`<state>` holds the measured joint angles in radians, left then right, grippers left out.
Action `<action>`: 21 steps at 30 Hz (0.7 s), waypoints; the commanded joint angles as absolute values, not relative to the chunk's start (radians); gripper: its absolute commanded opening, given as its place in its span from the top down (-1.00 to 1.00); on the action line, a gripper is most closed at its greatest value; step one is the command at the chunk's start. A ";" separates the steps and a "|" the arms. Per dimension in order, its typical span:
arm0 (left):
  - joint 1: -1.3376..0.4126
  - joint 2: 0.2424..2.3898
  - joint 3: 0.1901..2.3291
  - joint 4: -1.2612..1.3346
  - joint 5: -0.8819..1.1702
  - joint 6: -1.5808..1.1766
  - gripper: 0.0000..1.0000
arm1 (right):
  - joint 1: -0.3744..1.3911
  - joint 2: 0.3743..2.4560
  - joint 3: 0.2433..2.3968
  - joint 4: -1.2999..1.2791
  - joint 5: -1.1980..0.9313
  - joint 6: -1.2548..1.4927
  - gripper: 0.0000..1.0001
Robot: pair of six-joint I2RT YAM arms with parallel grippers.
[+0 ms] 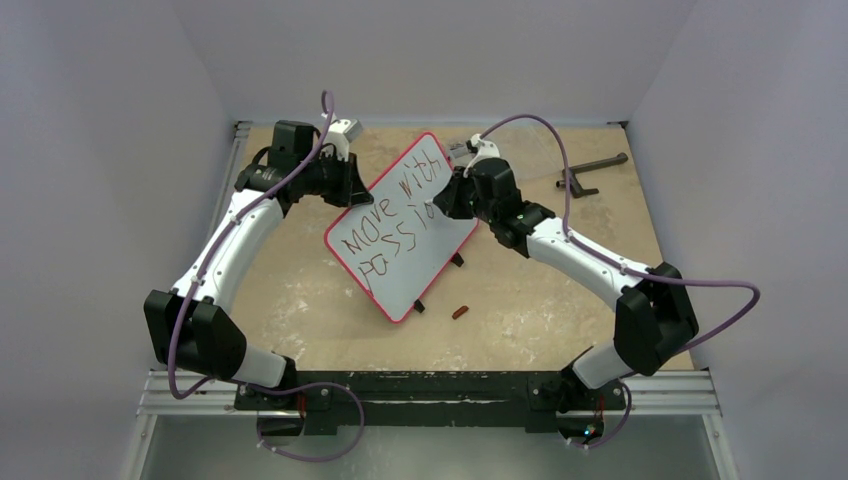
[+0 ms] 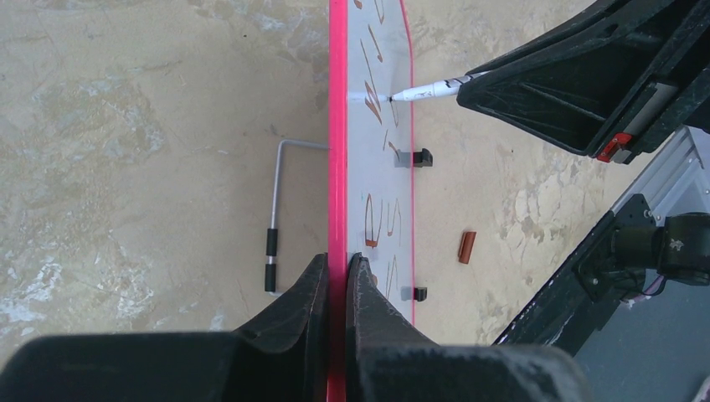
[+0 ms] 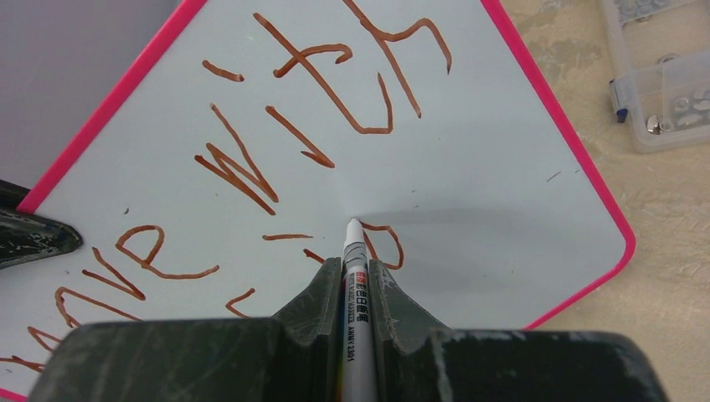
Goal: Write a sentence on the whiteboard
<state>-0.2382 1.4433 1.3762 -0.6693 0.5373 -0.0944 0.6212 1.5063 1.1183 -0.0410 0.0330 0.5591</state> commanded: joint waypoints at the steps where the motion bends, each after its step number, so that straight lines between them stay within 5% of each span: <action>1: -0.244 1.430 1.392 -0.674 0.473 -0.028 1.00 | 0.625 1.492 1.134 0.036 -0.020 0.564 1.00; 21: -0.244 1.433 1.390 -0.674 0.470 -0.028 1.00 | 0.562 1.396 1.084 -0.041 0.053 0.515 1.00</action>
